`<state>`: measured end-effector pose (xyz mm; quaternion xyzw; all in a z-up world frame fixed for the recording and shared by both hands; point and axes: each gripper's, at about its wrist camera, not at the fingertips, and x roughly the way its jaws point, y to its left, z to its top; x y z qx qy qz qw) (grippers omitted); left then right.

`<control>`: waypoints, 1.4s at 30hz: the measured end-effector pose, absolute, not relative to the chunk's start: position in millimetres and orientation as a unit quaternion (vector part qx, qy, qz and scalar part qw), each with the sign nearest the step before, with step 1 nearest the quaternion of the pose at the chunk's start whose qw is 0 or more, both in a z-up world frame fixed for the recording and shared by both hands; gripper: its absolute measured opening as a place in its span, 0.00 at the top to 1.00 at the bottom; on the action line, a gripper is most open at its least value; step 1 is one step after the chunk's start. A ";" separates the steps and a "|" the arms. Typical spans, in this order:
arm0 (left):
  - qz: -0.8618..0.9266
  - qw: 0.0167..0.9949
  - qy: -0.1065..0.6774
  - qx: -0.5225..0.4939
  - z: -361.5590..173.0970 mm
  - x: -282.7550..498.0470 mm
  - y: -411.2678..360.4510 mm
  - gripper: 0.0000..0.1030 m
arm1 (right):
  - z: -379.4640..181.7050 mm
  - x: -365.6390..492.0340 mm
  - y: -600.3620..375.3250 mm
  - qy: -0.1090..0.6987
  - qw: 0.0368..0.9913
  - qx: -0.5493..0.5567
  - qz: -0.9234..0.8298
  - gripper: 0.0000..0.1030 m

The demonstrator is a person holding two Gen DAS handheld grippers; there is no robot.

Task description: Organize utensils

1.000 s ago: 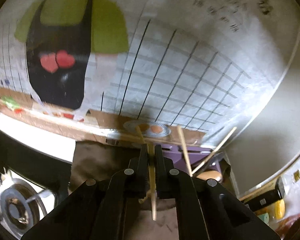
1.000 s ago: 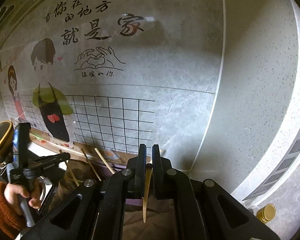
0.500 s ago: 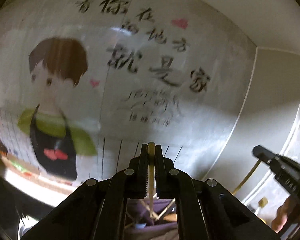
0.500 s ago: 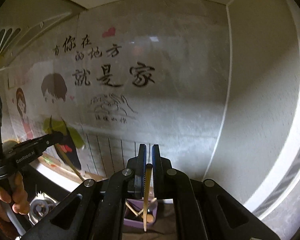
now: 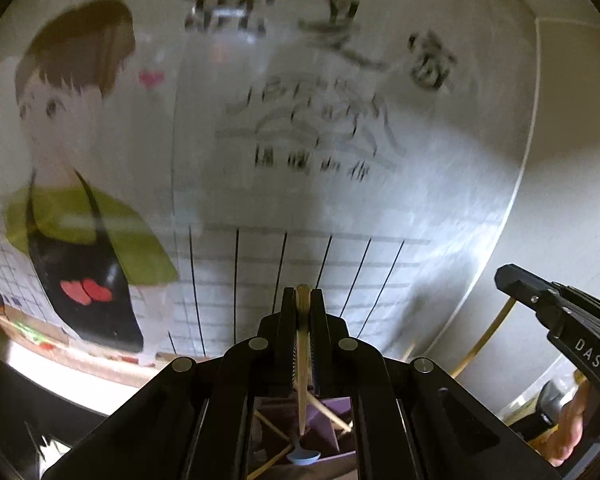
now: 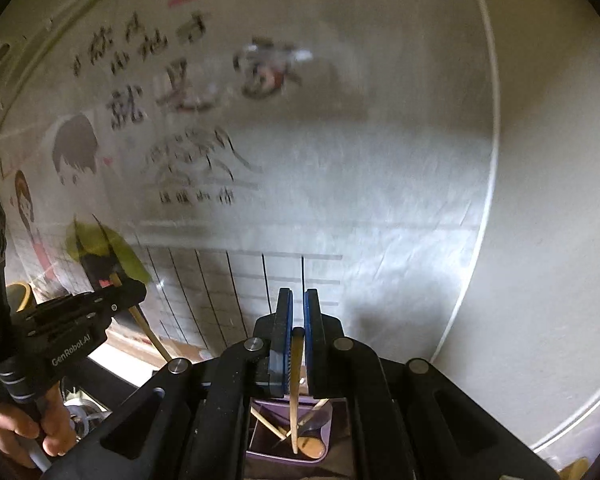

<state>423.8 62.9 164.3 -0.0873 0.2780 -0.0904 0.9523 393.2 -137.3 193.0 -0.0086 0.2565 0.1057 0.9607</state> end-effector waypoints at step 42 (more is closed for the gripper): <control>-0.008 0.950 0.305 -0.065 96.4 197.9 59.5 0.77 | 104.3 220.4 -179.1 0.316 0.942 0.007 0.108 0.58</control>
